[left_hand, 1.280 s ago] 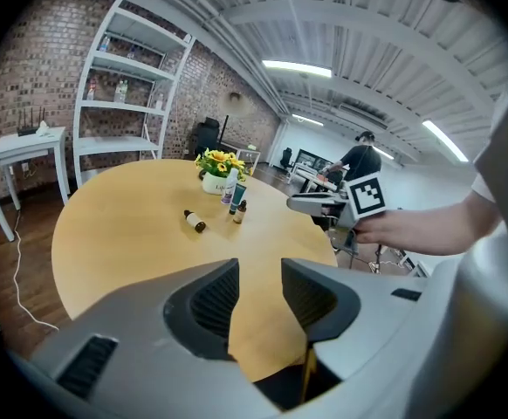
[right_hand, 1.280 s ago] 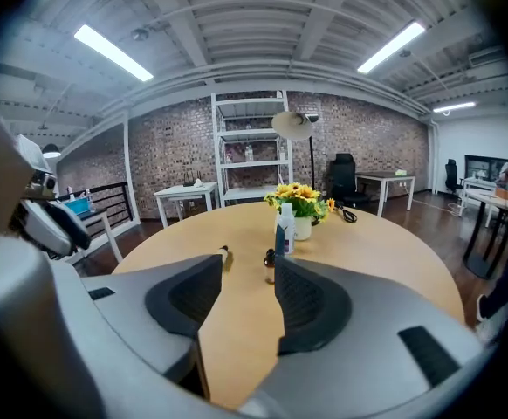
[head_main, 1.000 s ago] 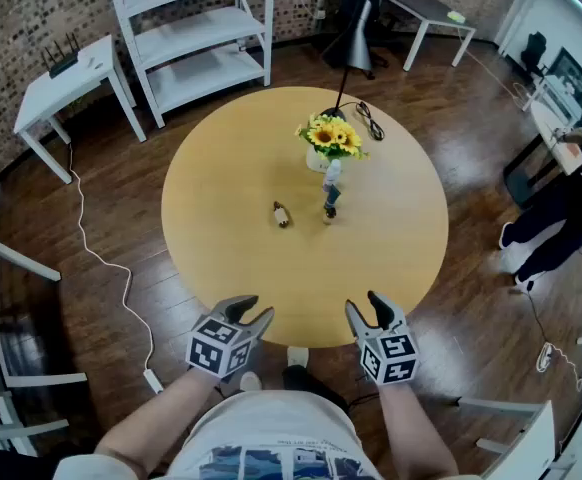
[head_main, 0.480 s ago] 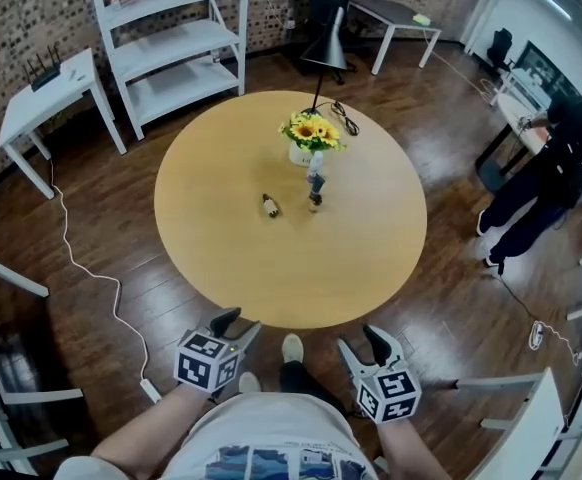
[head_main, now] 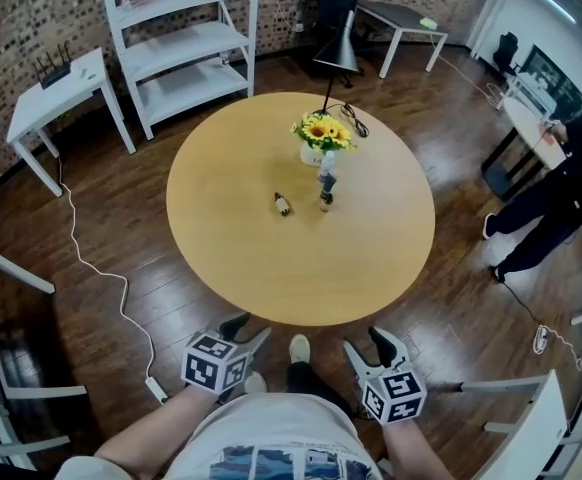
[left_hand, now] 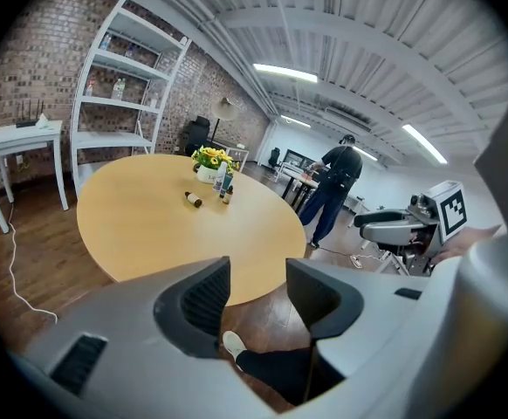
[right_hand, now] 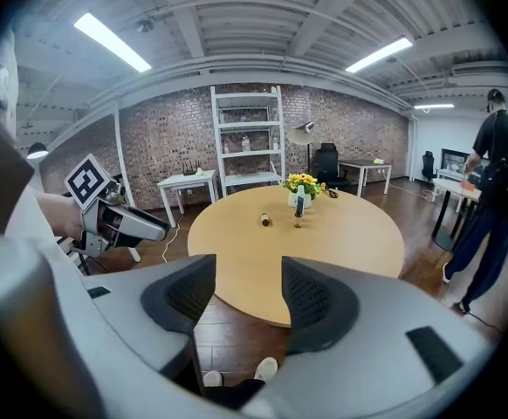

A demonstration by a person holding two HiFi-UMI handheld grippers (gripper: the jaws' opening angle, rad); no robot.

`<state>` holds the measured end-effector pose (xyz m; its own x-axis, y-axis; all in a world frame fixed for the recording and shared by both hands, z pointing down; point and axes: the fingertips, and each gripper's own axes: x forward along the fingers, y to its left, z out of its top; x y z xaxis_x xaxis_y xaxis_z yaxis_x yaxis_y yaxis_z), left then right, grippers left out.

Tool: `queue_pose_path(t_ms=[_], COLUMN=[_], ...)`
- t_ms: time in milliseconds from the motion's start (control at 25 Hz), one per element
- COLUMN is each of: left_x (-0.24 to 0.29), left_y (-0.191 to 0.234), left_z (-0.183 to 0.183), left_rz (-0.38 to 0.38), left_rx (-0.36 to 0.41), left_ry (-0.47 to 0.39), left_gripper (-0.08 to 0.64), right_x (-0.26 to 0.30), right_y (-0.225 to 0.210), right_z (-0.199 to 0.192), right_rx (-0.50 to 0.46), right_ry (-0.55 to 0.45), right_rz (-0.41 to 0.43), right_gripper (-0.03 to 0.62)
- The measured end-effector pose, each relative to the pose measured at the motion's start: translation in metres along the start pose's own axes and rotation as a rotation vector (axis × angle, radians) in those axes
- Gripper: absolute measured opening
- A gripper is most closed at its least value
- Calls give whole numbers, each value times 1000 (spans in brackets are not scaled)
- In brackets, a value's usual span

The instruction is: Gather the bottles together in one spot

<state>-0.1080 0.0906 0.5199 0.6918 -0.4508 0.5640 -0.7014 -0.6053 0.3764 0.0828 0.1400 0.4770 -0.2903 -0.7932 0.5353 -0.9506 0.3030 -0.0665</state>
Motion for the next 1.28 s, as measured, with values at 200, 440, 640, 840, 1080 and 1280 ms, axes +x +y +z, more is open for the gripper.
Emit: queue_pose_path(t_ms=[200, 440, 640, 840, 1080, 1280], left_x=[10, 46, 96, 153, 220, 270], left_y=[7, 26, 48, 79, 132, 172], left_z=[9, 33, 64, 96, 124, 152], left_rz=[13, 38, 95, 154, 266, 330], left_rx=[-10, -17, -26, -21, -63, -115], left_ry=[-17, -3, 13, 52, 109, 108], left_gripper=[190, 190, 205, 239, 239, 238], right_x=[13, 40, 66, 91, 107, 121], right_y=[-8, -34, -70, -100, -144, -177], right_z=[6, 21, 39, 49, 49, 47], right_rx=[-15, -6, -10, -7, 4, 6], right_ry=[11, 5, -7, 5, 37, 61], right_rz=[20, 47, 71, 108, 137, 148], right_gripper=[281, 299, 299, 322, 322, 322])
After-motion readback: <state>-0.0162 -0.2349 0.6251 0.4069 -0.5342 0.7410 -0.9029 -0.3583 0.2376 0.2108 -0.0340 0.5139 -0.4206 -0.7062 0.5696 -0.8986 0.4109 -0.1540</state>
